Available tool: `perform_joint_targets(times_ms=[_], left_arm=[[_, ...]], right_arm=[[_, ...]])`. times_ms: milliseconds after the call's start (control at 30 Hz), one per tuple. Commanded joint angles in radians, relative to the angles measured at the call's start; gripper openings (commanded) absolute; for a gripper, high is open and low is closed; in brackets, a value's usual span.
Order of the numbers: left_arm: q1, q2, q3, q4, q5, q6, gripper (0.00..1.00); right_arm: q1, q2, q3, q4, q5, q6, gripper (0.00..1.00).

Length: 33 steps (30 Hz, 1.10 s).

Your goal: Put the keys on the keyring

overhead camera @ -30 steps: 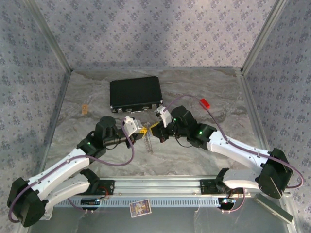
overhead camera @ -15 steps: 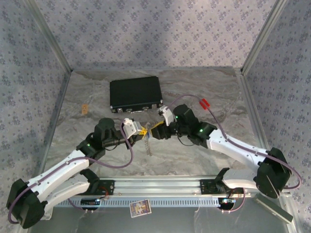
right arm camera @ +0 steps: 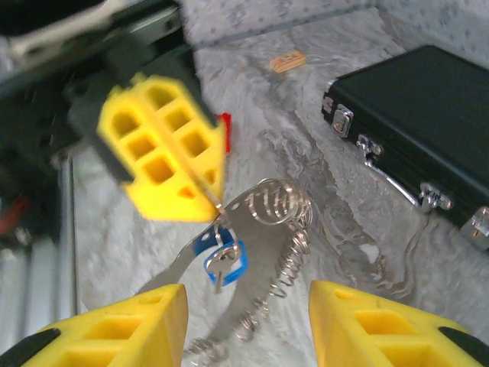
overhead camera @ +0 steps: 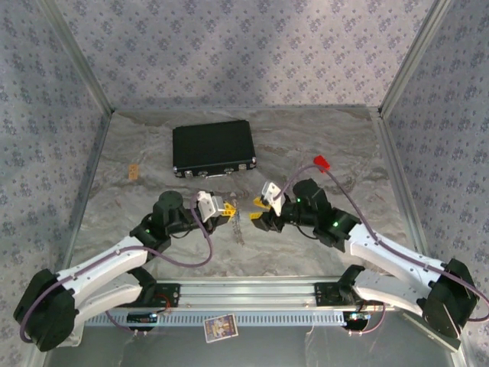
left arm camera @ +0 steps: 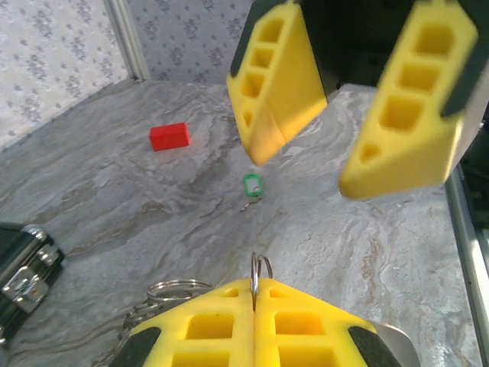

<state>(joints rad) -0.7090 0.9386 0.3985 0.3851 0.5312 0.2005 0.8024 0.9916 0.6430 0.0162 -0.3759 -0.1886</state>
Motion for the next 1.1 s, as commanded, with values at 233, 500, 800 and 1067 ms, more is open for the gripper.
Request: perform_joint_targets(times_ms=[233, 500, 800, 1067], left_arm=[[-0.004, 0.039, 0.046, 0.118, 0.185, 0.068, 0.00], [-0.007, 0.028, 0.046, 0.111, 0.185, 0.074, 0.00], [-0.010, 0.009, 0.051, 0.085, 0.186, 0.086, 0.00], [-0.014, 0.007, 0.053, 0.076, 0.187, 0.093, 0.00]], right_arm=[[-0.026, 0.045, 0.094, -0.127, -0.113, -0.264, 0.31], [-0.029, 0.084, 0.104, -0.116, -0.180, -0.204, 0.32], [-0.037, 0.134, 0.128, -0.109, -0.196, -0.166, 0.17], [-0.040, 0.136, 0.131, -0.117, -0.250, -0.172, 0.13]])
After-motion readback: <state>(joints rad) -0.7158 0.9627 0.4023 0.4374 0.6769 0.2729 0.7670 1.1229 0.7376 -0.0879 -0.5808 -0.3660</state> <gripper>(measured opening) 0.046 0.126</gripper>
